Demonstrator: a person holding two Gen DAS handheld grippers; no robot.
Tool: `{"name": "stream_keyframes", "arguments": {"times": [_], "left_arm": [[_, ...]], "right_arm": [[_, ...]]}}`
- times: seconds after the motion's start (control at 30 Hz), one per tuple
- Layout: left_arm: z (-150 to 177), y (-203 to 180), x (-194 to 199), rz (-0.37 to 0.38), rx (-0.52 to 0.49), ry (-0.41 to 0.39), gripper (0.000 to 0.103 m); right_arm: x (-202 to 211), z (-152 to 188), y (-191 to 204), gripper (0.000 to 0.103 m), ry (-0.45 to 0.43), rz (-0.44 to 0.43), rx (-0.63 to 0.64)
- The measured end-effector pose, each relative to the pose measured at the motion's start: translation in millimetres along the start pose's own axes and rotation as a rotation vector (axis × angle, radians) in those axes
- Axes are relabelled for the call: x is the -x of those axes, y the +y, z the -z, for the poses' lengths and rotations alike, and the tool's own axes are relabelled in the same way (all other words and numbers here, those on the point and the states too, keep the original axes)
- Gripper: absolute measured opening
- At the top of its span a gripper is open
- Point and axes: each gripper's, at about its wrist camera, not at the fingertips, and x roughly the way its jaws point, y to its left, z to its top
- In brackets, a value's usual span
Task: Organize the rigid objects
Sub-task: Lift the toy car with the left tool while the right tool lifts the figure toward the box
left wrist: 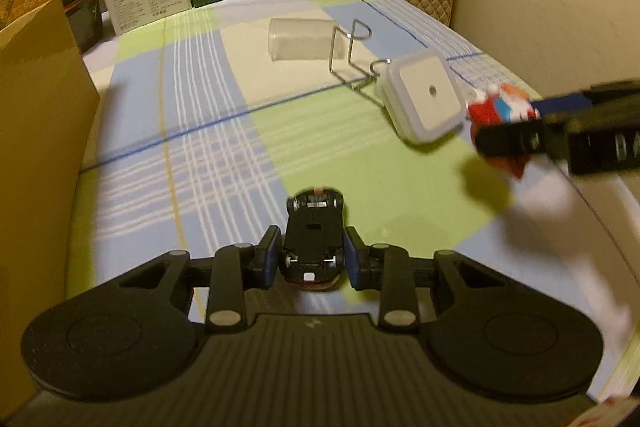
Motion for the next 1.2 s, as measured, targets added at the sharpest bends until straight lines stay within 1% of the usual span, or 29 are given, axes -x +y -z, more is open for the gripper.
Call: {"name": "stream_keyframes", "arguments": {"times": [0.17,0.4,0.47,0.63,0.67,0.73,0.77,0.93,1.2], "left_arm": [[4.0,5.6,0.8,0.014,0.003,-0.022,0.033],[-3.1,-0.6,-4.9,0.025,-0.032,-0.044,0.033],[-5.5,-3.3,-7.4,0.018,-0.048,-0.046,0.033],[-7.4,-1.7,-10.7,0.023,-0.032,-0.030,0.033],[-7.4,-1.7,-10.7,0.024,-0.034,-0.027,0.033],[-7.7,-0.6,-10.0,0.029,-0.023,-0.020,0.027],[-7.9,-0.4,-9.5,0.025,-0.018,-0.014,0.027],[-7.1,-1.1,-1.5,0.013,-0.001,-0.010,0.027],[-11.5,0.4,26.2,0.003,0.027,-0.056,0.027]], "right_arm": [[-2.4,-1.9,-0.8,0.067,0.001,0.001,-0.019],[-5.7,-3.1,1.2,0.067,0.006,-0.011,-0.017],[-6.3,-3.2,0.7,0.067,0.009,-0.013,-0.017],[-5.9,-2.8,-2.2,0.067,0.010,-0.010,-0.025],[-5.9,-3.0,-2.9,0.067,0.010,-0.010,-0.027],[-5.6,-3.3,-2.7,0.067,0.010,-0.010,-0.028],[-5.3,-3.4,-1.9,0.067,0.009,-0.011,-0.026],[-4.3,-3.8,2.8,0.067,0.006,-0.009,-0.011],[10.1,-4.2,9.6,0.067,-0.033,0.005,-0.033]]}}
